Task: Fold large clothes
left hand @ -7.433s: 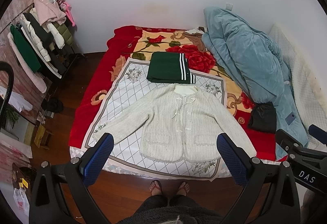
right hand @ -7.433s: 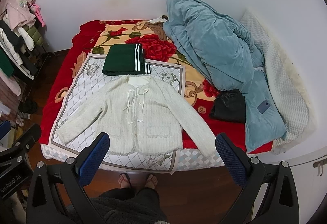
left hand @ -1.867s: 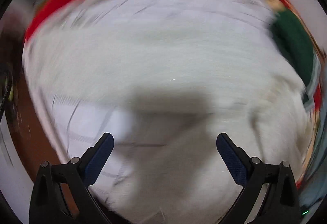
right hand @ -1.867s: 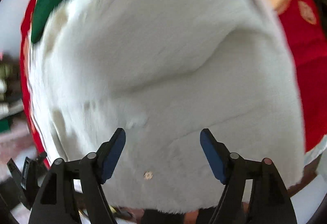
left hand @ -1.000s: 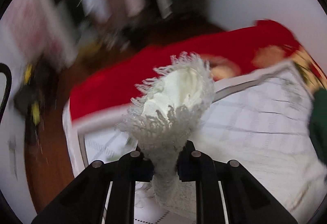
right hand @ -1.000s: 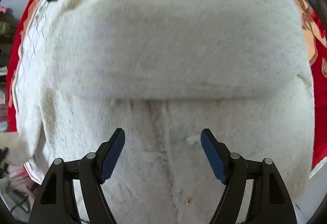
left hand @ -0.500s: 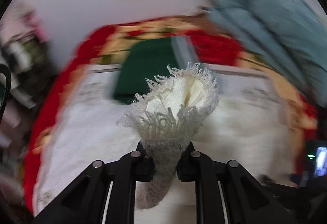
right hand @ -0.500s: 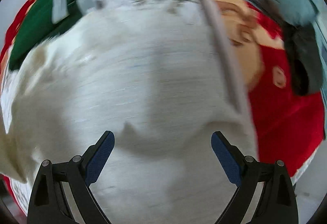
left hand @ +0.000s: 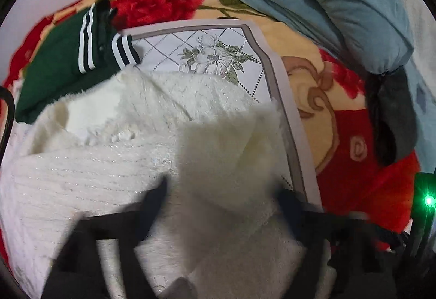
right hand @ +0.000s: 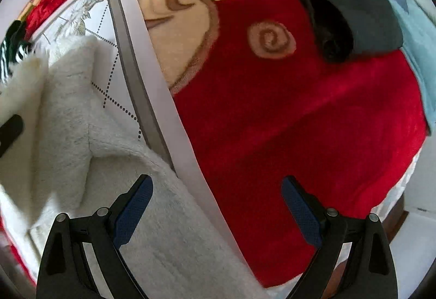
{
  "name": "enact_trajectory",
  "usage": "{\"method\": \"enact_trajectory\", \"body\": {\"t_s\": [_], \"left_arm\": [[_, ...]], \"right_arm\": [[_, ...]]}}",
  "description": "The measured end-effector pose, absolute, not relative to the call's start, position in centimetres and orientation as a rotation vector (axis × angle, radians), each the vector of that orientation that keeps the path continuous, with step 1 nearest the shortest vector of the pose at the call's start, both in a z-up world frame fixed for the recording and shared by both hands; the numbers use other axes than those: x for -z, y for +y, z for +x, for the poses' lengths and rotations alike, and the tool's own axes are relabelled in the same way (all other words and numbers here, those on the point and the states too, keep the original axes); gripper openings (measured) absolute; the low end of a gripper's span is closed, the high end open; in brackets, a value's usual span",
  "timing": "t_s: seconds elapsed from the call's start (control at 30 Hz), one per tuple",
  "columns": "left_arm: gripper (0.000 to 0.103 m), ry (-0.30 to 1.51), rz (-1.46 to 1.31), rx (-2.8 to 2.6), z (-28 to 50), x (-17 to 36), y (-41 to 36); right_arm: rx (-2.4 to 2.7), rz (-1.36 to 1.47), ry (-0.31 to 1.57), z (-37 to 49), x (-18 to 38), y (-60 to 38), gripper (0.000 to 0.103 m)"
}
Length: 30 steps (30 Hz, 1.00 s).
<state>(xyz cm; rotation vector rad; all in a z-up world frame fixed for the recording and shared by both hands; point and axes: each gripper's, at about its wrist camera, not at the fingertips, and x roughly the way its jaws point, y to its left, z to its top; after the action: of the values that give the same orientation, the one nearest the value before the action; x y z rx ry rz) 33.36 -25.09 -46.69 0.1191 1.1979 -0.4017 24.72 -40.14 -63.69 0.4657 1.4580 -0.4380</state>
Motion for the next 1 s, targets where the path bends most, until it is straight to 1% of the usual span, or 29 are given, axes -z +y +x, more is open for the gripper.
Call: {"method": "enact_trajectory", "body": {"t_s": [0.17,0.27,0.3,0.37,0.43,0.5,0.63,0.67,0.7,0.73,0.77,0.83,0.87,0.9,0.97,1.0], "left_arm": [[0.091,1.148,0.139,0.221,32.8,45.1,-18.1],[0.091,1.095,0.322,-0.038,30.3,45.3,-11.7],[0.091,1.100,0.395,-0.127,29.4,46.3,-9.4],[0.091,1.177,0.492,-0.258,28.5,49.4,-5.4],[0.091,1.245,0.526,-0.334,28.3,52.2,-2.7],[0.091,1.271,0.607,-0.410,29.0,54.9,-0.9],[0.103,1.292,0.573,-0.470,31.2,57.1,1.3],[0.103,1.290,0.537,-0.482,31.7,57.0,1.8],[0.103,1.284,0.511,-0.488,31.8,56.8,2.1],[0.103,1.279,0.481,-0.492,32.0,56.6,2.5],[0.103,1.281,0.461,-0.493,32.1,56.4,3.0],[0.103,1.288,0.410,-0.489,32.3,56.2,3.9],[0.103,1.290,0.395,-0.490,32.4,56.1,4.4],[0.103,1.286,0.397,-0.497,32.5,56.1,4.8],[0.103,1.281,0.404,-0.516,32.7,56.2,5.7],[0.103,1.284,0.395,-0.521,32.7,56.3,6.2]], "right_arm": [[0.330,0.483,1.456,24.8,63.0,-40.3,0.096],[0.274,0.457,1.480,24.5,62.1,-38.9,0.096],[0.257,0.435,1.490,24.6,62.1,-38.4,0.096],[0.246,0.354,1.525,24.6,62.0,-36.9,0.096],[0.232,0.301,1.538,24.7,62.3,-35.9,0.096],[0.226,0.255,1.547,25.4,63.0,-35.1,0.096],[0.209,0.138,1.529,27.8,64.3,-33.6,0.096],[0.192,0.109,1.519,28.6,64.7,-33.2,0.096],[0.167,0.086,1.511,29.3,65.0,-32.7,0.093],[0.141,0.063,1.501,30.0,65.3,-32.3,0.079],[0.084,0.034,1.494,31.1,65.7,-31.4,0.071],[0.002,0.020,1.509,32.3,66.4,-30.2,0.033],[-0.050,0.023,1.513,32.9,66.6,-29.2,0.024],[-0.074,0.007,1.501,33.2,66.3,-28.4,0.019],[-0.113,-0.008,1.478,33.6,65.7,-27.3,0.015],[-0.140,0.034,1.467,33.8,65.3,-27.1,0.013]]}}
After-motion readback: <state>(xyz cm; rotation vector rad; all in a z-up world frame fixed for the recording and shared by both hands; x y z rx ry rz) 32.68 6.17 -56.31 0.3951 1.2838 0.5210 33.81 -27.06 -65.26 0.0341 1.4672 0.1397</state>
